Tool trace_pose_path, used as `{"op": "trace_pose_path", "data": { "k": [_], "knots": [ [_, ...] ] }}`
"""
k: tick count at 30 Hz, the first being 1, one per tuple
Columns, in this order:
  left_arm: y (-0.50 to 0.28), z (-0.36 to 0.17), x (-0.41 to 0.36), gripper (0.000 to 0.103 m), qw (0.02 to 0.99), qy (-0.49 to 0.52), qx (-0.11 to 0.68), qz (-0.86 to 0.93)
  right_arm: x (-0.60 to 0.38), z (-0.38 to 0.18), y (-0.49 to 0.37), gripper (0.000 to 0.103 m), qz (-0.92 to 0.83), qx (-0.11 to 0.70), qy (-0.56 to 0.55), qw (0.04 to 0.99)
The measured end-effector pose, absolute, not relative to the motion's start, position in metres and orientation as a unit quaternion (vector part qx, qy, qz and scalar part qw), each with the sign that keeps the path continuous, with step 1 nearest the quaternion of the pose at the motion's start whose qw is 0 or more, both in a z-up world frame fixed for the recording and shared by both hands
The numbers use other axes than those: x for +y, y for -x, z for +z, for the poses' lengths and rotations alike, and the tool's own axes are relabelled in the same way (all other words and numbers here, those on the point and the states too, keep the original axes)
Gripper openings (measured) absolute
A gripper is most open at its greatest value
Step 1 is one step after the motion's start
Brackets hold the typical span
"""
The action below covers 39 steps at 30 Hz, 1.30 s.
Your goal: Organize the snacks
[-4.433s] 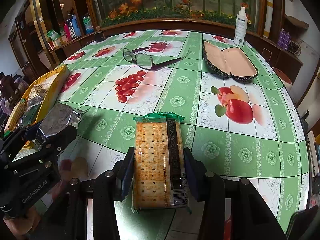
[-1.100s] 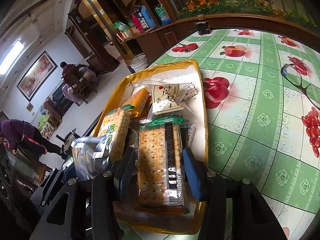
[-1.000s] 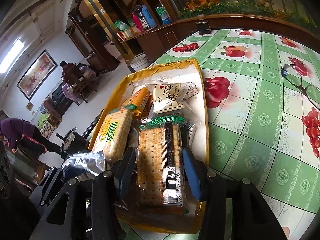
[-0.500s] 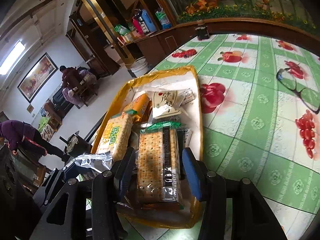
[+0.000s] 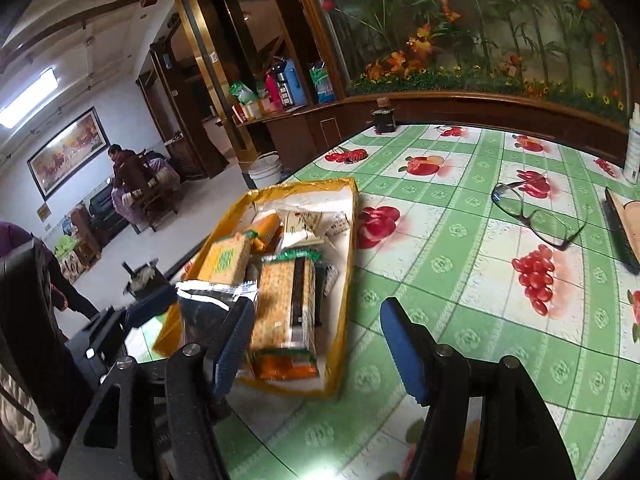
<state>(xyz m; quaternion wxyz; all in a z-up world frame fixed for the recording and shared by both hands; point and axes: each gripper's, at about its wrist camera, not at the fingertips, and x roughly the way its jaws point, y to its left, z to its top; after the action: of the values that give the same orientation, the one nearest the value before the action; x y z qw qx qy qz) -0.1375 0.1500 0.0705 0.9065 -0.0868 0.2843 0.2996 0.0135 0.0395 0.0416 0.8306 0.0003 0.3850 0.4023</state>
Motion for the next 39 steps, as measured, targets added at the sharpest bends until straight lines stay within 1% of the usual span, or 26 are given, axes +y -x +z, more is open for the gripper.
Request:
{"op": "trace_pose_path", "data": {
  "k": [6, 8, 10, 13, 18, 22, 27, 30, 33, 34, 35, 39],
  "knots": [
    [0.146, 0.071, 0.136, 0.083, 0.91, 0.072, 0.284, 0.294, 0.022, 0.037, -0.007, 0.072, 0.389, 0.383, 0.0, 0.838],
    [0.149, 0.072, 0.133, 0.084, 0.91, 0.072, 0.282, 0.294, 0.014, 0.036, -0.007, 0.076, 0.384, 0.382, -0.007, 0.84],
    [0.153, 0.072, 0.133, 0.085, 0.911, 0.074, 0.281, 0.294, 0.005, 0.035, -0.006, 0.084, 0.376, 0.379, -0.013, 0.846],
    [0.159, 0.073, 0.129, 0.086, 0.911, 0.074, 0.278, 0.295, -0.007, 0.033, -0.003, 0.091, 0.367, 0.375, -0.023, 0.851],
    [0.169, 0.07, 0.123, 0.086, 0.912, 0.077, 0.276, 0.294, -0.022, 0.03, 0.006, 0.095, 0.361, 0.37, -0.035, 0.856],
    [0.172, 0.064, 0.118, 0.086, 0.913, 0.083, 0.278, 0.288, -0.025, 0.032, 0.014, 0.101, 0.356, 0.354, -0.021, 0.865],
    [0.176, 0.058, 0.113, 0.087, 0.914, 0.078, 0.275, 0.287, -0.027, 0.034, 0.026, 0.102, 0.367, 0.335, -0.009, 0.868],
    [0.177, 0.056, 0.113, 0.094, 0.916, 0.083, 0.275, 0.282, -0.027, 0.034, 0.029, 0.102, 0.374, 0.337, -0.01, 0.864],
    [0.179, 0.056, 0.111, 0.095, 0.918, 0.082, 0.267, 0.28, -0.024, 0.034, 0.033, 0.102, 0.371, 0.338, 0.002, 0.865],
    [0.18, 0.056, 0.11, 0.097, 0.918, 0.08, 0.265, 0.282, -0.023, 0.034, 0.034, 0.102, 0.375, 0.336, 0.004, 0.864],
    [0.18, 0.055, 0.11, 0.101, 0.916, 0.075, 0.266, 0.292, -0.022, 0.034, 0.035, 0.102, 0.38, 0.336, 0.005, 0.862],
    [0.183, 0.059, 0.107, 0.103, 0.909, 0.045, 0.254, 0.327, -0.022, 0.035, 0.035, 0.102, 0.384, 0.336, 0.003, 0.86]
  ]
}}
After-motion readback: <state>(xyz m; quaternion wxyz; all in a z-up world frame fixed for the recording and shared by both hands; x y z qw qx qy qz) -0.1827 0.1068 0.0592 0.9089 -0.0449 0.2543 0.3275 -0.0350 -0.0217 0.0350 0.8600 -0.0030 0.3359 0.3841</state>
